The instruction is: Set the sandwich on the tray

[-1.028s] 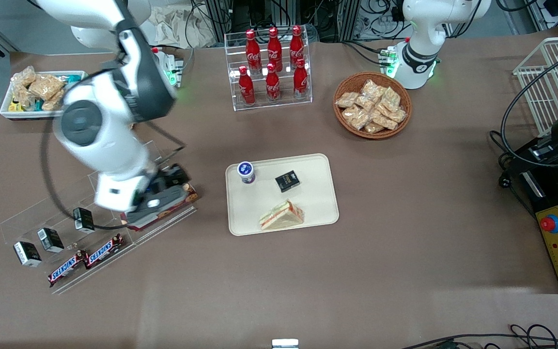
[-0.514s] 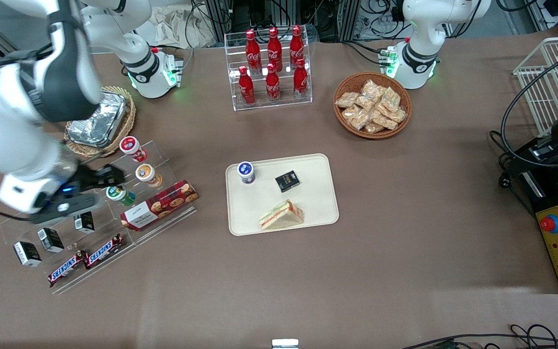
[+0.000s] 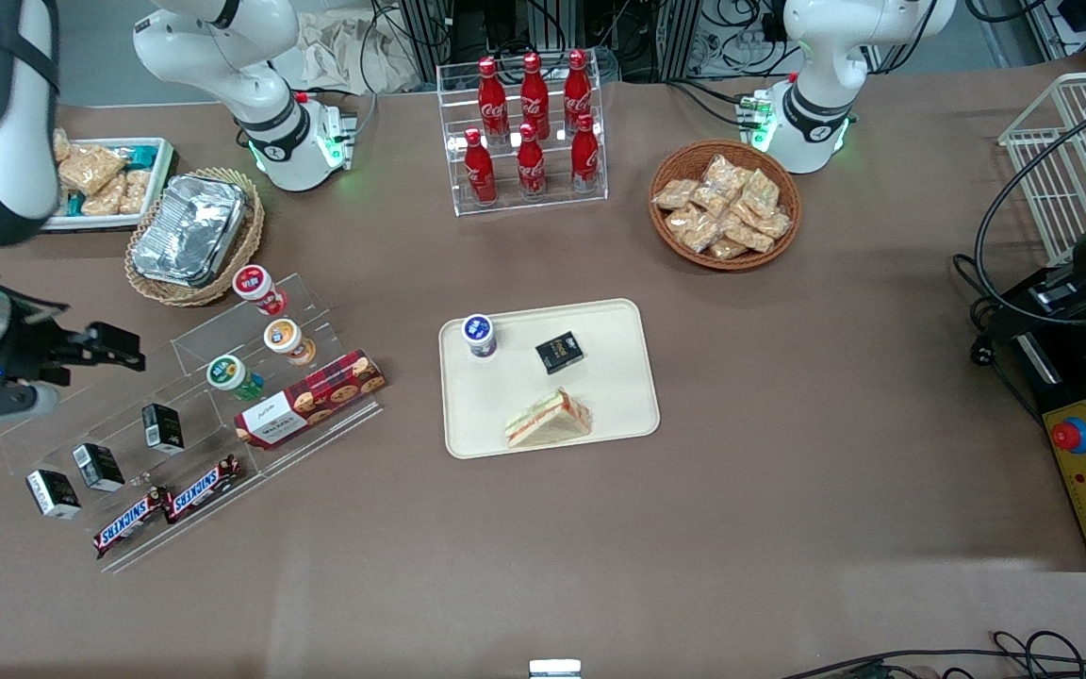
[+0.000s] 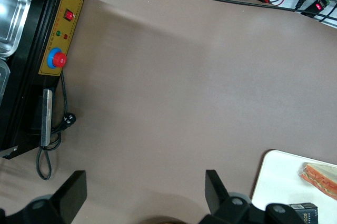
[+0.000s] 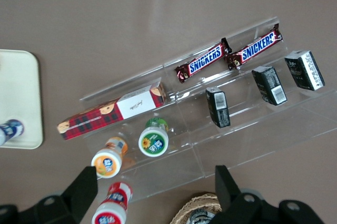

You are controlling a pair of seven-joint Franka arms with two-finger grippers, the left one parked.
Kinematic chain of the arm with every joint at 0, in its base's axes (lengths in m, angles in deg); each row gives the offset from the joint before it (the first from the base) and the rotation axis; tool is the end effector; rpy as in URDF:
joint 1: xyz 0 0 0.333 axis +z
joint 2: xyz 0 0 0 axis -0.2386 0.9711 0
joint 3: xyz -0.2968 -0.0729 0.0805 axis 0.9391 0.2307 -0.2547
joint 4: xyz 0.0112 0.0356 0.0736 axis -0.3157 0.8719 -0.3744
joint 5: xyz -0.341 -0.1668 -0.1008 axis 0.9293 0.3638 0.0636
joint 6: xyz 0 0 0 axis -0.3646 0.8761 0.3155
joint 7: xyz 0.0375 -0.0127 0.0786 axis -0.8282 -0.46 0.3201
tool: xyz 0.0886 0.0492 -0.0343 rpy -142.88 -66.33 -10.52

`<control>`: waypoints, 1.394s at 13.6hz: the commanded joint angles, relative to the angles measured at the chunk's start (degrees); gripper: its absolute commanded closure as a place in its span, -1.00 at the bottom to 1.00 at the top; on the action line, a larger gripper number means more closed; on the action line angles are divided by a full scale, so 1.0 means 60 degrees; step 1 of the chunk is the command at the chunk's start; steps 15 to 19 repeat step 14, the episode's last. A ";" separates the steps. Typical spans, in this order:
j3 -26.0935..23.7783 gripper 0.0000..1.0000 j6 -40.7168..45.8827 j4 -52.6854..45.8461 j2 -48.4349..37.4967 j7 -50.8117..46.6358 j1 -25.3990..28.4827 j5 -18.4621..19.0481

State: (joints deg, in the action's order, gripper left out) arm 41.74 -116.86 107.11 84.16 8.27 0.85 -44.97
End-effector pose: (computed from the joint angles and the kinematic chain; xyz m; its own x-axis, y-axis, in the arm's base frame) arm 0.6016 -0.0233 0.5668 0.9886 0.1465 -0.0340 0.1453 -0.9887 -0.0364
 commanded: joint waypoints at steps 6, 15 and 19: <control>-0.1826 -0.99 0.0300 -0.0125 -0.0591 -0.0274 -0.1986 0.0516; -0.2134 -0.99 0.1910 -0.0008 -0.1280 -0.1696 -0.2236 0.0516; -0.2134 -0.99 0.1910 -0.0008 -0.1280 -0.1696 -0.2236 0.0516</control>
